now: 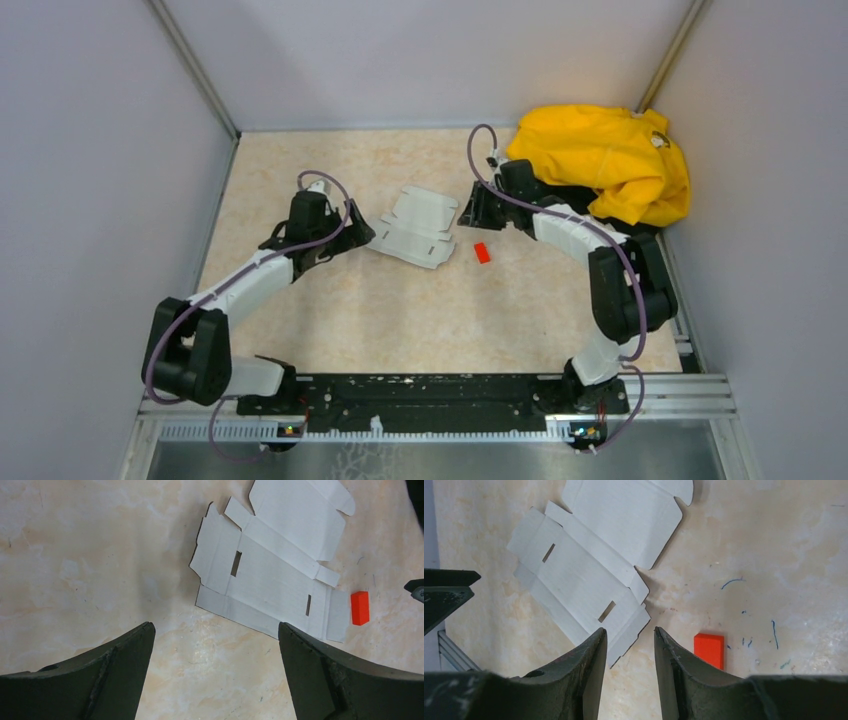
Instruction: Fold the paper box
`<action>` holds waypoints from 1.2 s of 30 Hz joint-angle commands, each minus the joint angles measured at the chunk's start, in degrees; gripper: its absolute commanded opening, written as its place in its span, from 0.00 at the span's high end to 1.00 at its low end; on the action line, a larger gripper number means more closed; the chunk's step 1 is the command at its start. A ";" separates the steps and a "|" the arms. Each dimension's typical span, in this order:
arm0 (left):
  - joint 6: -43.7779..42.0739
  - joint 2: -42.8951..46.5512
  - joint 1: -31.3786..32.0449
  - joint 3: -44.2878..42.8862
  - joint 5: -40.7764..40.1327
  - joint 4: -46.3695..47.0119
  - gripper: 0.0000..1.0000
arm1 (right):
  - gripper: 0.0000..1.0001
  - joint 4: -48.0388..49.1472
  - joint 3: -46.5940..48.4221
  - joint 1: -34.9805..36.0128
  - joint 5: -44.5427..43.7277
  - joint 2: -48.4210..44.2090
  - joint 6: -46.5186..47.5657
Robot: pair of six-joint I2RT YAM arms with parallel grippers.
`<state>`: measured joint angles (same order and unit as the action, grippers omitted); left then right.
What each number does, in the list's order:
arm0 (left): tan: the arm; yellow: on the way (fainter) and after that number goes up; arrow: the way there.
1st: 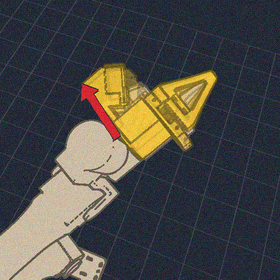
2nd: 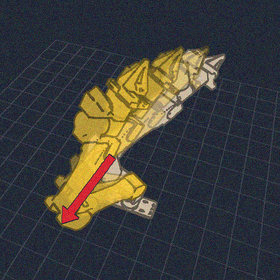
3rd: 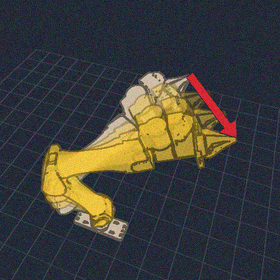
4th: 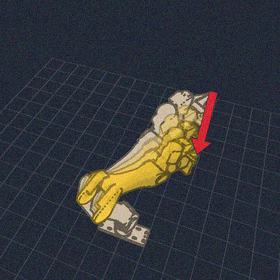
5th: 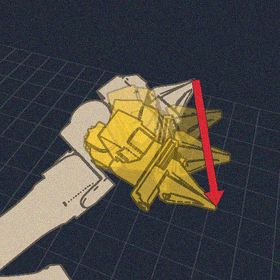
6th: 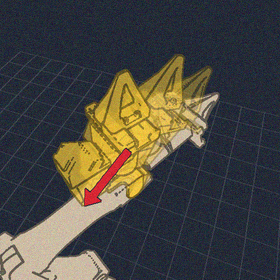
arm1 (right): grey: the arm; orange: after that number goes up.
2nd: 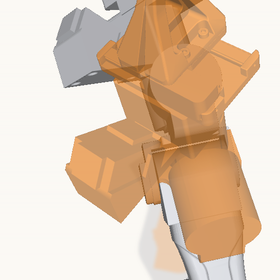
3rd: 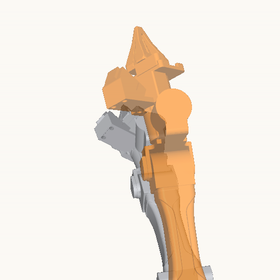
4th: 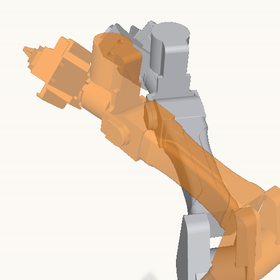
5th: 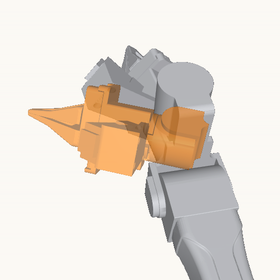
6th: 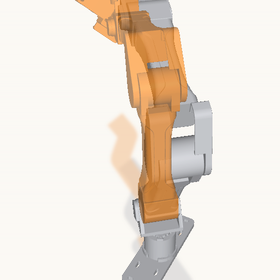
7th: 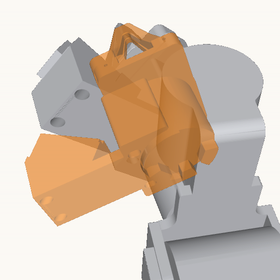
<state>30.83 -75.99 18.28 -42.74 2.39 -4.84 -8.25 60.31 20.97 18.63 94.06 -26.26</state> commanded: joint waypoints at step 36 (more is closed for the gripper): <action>-3.32 -18.00 -2.99 -9.04 2.90 12.66 0.01 | 0.60 0.08 13.12 0.13 8.92 18.78 0.07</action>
<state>27.55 -93.58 15.59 -50.96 4.12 6.94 -9.54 70.63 20.97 25.41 111.96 -26.70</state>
